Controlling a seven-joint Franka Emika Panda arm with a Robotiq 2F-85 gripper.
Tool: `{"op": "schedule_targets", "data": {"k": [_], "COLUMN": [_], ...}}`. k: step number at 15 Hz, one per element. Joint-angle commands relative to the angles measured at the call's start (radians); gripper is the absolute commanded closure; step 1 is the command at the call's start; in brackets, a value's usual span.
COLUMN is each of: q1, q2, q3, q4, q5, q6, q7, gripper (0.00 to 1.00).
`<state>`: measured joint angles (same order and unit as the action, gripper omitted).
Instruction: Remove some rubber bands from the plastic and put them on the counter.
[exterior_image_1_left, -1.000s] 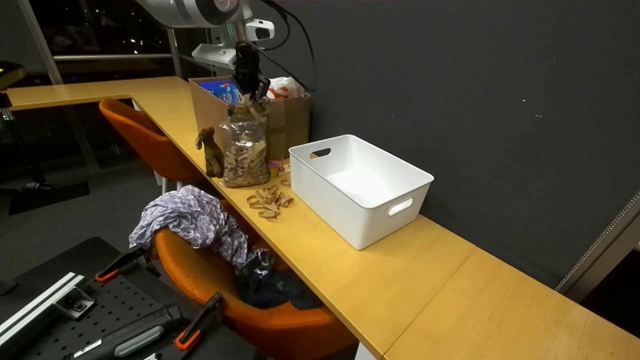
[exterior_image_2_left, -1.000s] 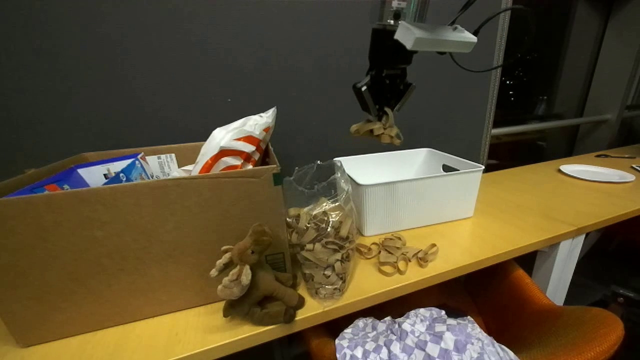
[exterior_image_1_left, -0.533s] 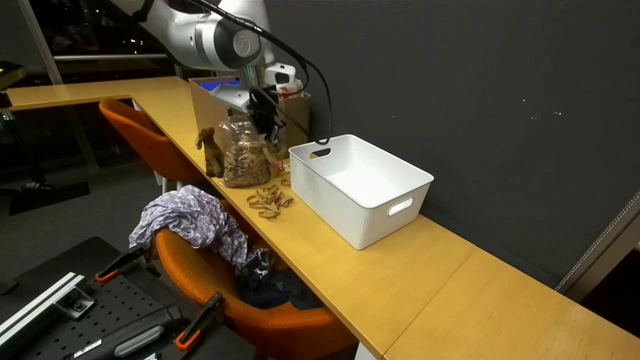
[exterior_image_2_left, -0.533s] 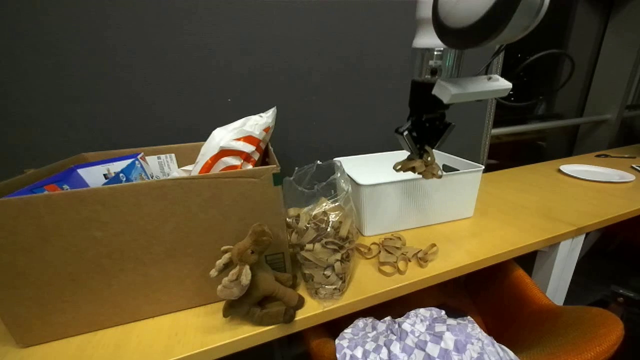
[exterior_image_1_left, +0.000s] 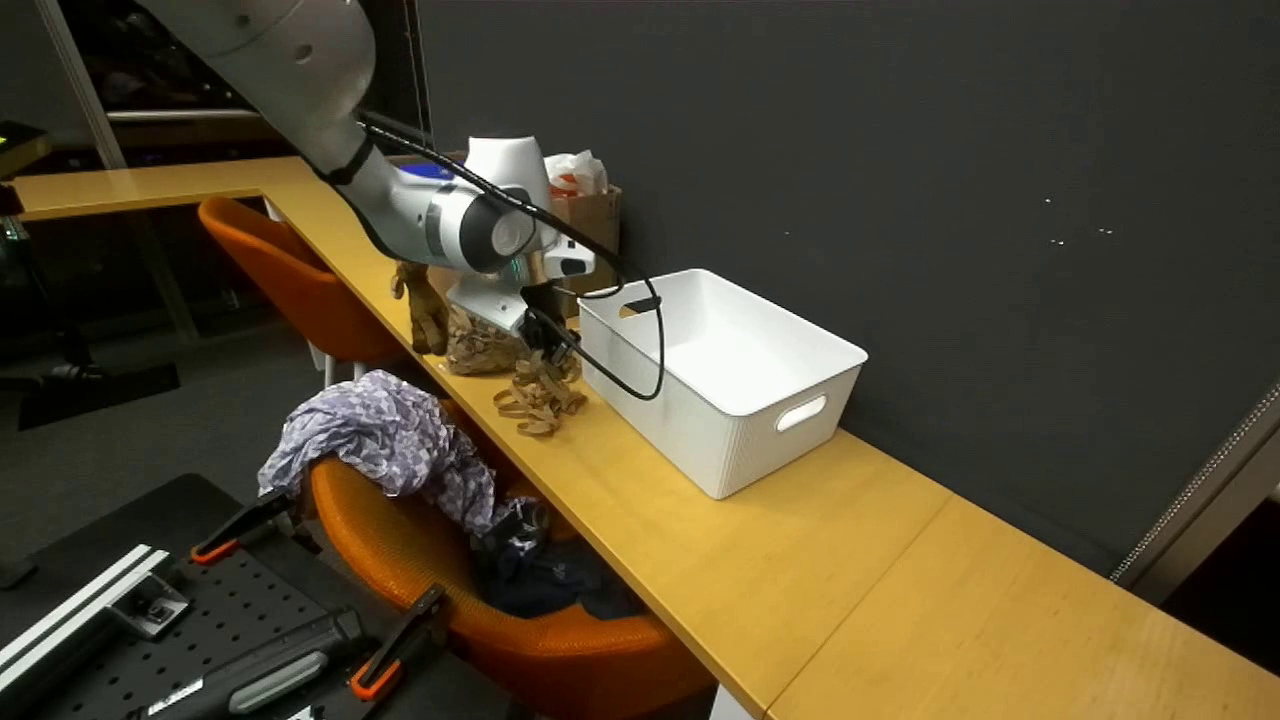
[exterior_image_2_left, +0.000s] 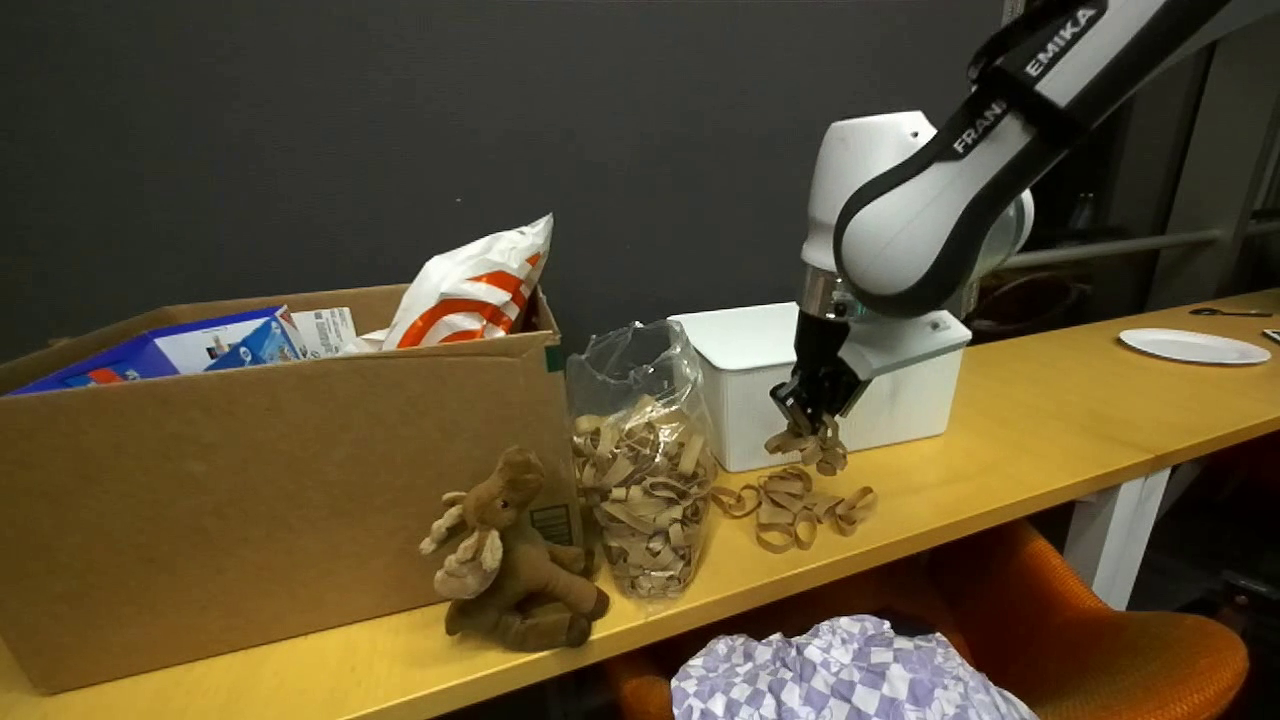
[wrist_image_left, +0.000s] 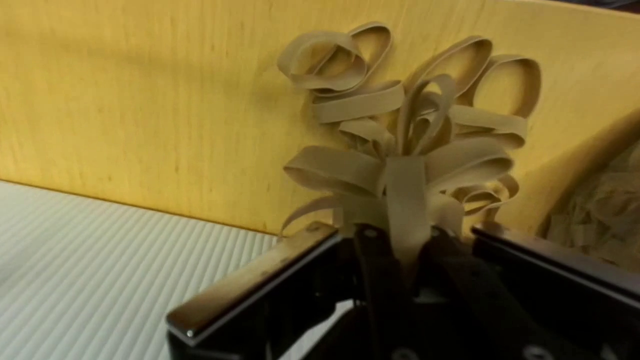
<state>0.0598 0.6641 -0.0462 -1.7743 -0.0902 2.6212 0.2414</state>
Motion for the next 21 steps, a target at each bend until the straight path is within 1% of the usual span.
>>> {"op": "schedule_targets", "data": {"k": [1, 3, 4, 5, 6, 12, 14, 15, 21], "q1": [0.016, 0.036, 0.043, 0.051, 0.056, 0.070, 0.077, 0.081, 0.089], "q2": [0.093, 0.108, 0.111, 0.111, 0.112, 0.103, 0.088, 0.079, 0.038], "q3": [0.009, 0.006, 0.004, 0.002, -0.001, -0.013, -0.022, -0.028, -0.041], "q4": [0.102, 0.128, 0.136, 0.142, 0.148, 0.165, 0.155, 0.150, 0.118], "q5": [0.015, 0.009, 0.009, 0.008, 0.008, 0.003, 0.001, 0.002, 0.015], "q6": [0.018, 0.011, 0.008, 0.006, 0.004, -0.011, -0.013, -0.018, -0.042], "q7": [-0.043, -0.042, -0.042, -0.038, -0.036, -0.024, -0.010, 0.000, 0.062], "gripper": [0.98, 0.96, 0.66, 0.65, 0.60, 0.15, 0.02, 0.00, 0.00]}}
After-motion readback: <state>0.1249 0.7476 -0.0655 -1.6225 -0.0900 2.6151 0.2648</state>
